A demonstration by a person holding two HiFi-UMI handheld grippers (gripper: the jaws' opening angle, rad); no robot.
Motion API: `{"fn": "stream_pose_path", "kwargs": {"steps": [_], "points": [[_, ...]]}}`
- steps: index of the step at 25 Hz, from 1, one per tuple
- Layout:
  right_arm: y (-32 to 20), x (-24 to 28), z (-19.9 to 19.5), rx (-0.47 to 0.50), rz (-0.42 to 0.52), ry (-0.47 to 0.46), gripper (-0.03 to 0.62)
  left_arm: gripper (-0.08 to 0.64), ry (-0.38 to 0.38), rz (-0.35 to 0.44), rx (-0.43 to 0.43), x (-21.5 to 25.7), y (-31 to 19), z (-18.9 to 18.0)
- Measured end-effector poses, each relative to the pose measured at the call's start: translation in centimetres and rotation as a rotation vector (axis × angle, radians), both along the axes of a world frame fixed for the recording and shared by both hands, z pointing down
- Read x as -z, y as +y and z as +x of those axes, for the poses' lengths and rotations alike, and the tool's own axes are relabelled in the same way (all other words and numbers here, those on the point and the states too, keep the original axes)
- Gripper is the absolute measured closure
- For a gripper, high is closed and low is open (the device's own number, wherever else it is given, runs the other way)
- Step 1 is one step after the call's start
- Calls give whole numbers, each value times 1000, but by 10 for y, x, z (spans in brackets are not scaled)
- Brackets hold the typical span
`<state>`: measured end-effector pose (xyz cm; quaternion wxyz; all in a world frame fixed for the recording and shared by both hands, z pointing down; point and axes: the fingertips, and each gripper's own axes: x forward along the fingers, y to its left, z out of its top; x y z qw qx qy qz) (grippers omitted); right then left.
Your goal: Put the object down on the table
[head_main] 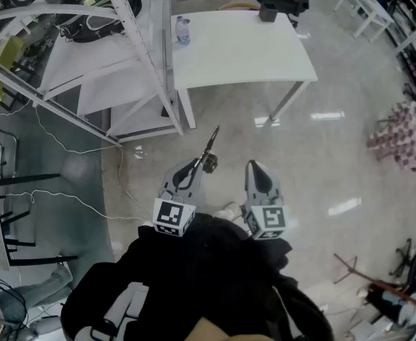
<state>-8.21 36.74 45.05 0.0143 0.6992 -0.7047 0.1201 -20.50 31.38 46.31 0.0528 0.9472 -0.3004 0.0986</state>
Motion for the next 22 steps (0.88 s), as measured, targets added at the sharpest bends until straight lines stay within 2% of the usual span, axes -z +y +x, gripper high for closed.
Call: {"fn": "stream_pose_path", "kwargs": {"steps": [6,10,13,22], "points": [[4,2,8,15,0,0,591,534,-26,19,-2,-3,4,7],[8,2,15,60,15,-8,591,534,-33,21,9,-6,9,18],[8,0,34,41,11,21,591,534,-36,27,26,-6,9,28],[25,-7,81,31,43,14,591,534,-34,68,93,-8,17,57]]}}
